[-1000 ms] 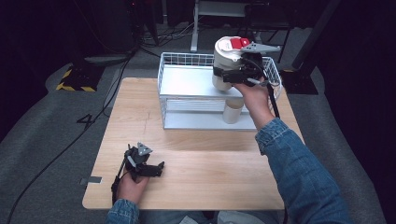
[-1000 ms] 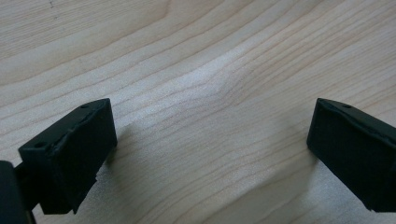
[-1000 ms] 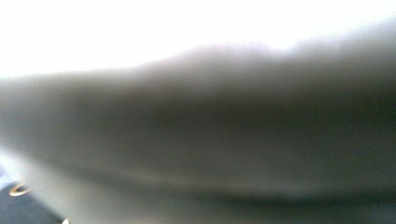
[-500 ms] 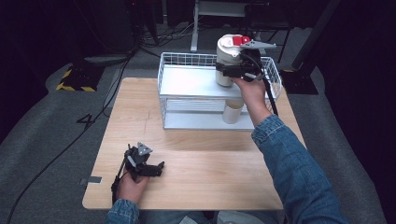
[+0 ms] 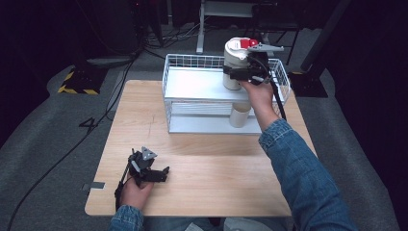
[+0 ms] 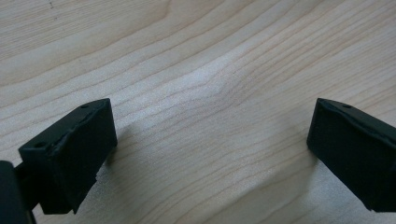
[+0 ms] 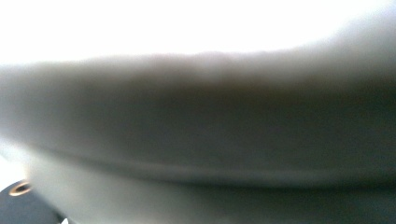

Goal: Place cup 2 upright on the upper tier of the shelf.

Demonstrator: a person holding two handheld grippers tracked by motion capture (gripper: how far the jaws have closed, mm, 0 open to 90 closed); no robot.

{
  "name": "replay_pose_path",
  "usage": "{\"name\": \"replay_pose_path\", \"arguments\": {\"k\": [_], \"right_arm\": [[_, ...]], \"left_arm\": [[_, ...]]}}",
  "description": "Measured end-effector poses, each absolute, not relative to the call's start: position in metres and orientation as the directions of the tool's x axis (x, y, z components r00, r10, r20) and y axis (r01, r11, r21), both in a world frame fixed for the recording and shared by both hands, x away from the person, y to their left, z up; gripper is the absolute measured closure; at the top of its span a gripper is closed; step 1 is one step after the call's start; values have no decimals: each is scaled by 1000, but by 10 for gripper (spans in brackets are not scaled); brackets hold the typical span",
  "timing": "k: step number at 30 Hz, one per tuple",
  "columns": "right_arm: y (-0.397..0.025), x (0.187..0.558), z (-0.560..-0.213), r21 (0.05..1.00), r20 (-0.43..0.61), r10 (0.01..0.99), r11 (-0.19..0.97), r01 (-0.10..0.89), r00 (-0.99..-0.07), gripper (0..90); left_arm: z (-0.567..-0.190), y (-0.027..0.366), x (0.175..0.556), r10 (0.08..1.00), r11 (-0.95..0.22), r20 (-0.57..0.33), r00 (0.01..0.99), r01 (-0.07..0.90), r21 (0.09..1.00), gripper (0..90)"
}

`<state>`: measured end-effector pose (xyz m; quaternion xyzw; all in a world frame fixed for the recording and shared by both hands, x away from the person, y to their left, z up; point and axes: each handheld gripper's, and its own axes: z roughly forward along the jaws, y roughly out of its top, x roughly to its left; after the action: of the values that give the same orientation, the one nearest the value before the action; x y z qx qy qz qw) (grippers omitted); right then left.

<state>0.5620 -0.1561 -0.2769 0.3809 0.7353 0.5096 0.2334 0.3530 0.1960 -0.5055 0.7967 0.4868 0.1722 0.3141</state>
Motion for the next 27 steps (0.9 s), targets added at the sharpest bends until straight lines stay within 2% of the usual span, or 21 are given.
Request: {"name": "replay_pose_path", "arguments": {"k": [23,27], "right_arm": [[-159,563,-285,939,51,801,165,303,-596,98],[-160,564,-285,947,49,793,156,280,-608,72]], "left_arm": [[-506,196,353,884,-329,-31,466,667,668,19],[-506,196,353,884,-329,-31,466,667,668,19]]}}
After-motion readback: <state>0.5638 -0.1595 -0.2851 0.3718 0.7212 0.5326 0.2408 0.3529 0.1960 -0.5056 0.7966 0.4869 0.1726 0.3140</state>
